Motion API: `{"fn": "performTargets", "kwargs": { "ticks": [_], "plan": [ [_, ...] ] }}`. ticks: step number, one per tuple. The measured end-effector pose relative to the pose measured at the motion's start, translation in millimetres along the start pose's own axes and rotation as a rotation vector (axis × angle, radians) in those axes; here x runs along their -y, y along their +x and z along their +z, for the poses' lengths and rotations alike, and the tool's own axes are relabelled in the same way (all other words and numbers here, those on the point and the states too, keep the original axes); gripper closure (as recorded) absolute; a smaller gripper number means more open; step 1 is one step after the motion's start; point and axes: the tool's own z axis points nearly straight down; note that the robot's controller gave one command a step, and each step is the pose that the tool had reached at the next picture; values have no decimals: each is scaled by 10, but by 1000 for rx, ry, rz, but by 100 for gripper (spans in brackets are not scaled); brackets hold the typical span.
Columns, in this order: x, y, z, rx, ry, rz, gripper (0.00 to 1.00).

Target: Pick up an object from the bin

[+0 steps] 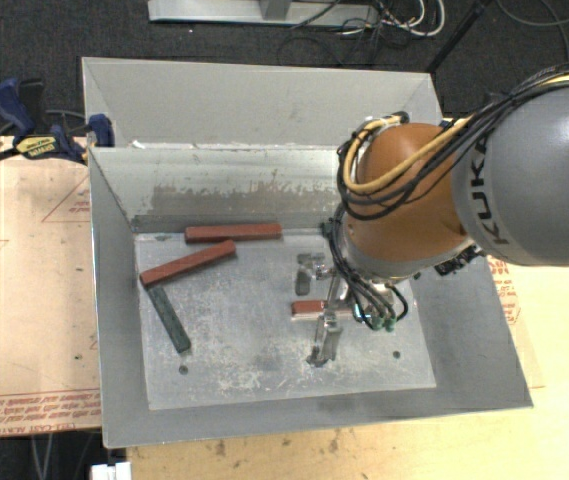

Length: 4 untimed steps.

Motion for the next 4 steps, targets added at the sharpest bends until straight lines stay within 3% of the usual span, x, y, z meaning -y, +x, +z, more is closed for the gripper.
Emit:
{"fn": "performTargets", "kwargs": {
  "ticks": [1,2,3,4],
  "plan": [
    [325,-535,1101,4,0,164,0],
    [949,-644,1057,11,1,280,0],
    [921,-645,1049,9,-1,276,100],
    [803,-903,-636,20,-2,245,100]
  ]
}}
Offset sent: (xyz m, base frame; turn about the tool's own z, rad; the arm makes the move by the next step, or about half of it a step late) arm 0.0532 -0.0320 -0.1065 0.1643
